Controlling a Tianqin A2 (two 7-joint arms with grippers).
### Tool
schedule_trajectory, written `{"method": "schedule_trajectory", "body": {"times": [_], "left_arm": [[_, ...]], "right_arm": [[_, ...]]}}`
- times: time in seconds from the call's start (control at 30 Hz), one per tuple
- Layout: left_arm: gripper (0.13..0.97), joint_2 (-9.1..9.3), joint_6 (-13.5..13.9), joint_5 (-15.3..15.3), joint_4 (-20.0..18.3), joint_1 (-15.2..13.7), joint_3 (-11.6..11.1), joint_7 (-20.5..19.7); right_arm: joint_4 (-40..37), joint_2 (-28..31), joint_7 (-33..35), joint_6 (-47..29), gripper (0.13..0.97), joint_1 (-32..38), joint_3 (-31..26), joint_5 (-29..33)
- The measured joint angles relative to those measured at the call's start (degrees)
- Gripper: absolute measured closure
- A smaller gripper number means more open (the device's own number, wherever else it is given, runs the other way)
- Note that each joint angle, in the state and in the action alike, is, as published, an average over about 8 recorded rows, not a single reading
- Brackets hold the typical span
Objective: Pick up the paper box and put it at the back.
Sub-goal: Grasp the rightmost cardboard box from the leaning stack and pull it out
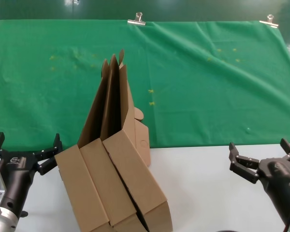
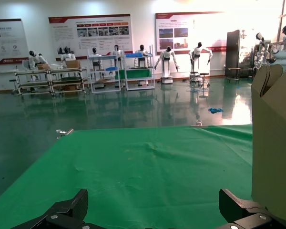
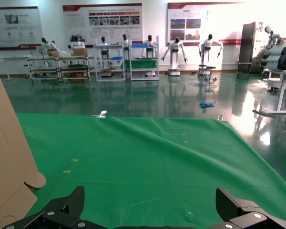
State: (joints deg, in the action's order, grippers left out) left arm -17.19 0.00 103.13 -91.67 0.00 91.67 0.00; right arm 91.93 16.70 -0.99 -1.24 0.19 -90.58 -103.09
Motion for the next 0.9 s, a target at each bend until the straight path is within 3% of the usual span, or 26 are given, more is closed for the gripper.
{"method": "schedule_trajectory", "body": {"times": [0.4, 0.63, 0.73, 0.9], "left_arm": [[0.138, 0.0, 0.0, 0.0, 0.0, 0.0, 0.0, 0.0], [0.158, 0.0, 0.0, 0.0, 0.0, 0.0, 0.0, 0.0], [0.189, 0.0, 0.0, 0.0, 0.0, 0.0, 0.0, 0.0], [0.229, 0.0, 0.0, -0.01, 0.0, 0.0, 0.0, 0.0]], "right_arm": [[-0.04, 0.23, -0.15, -0.14, 0.129, 0.02, -0.08, -0.15], [-3.32, 7.4, -3.85, -5.36, 0.129, 1.95, -1.59, -6.5], [-8.46, 10.48, -0.32, -12.17, 0.129, 4.57, -0.1, -10.63], [-19.67, 16.53, 13.03, -26.39, 0.129, 10.34, -0.49, -19.26]]}}
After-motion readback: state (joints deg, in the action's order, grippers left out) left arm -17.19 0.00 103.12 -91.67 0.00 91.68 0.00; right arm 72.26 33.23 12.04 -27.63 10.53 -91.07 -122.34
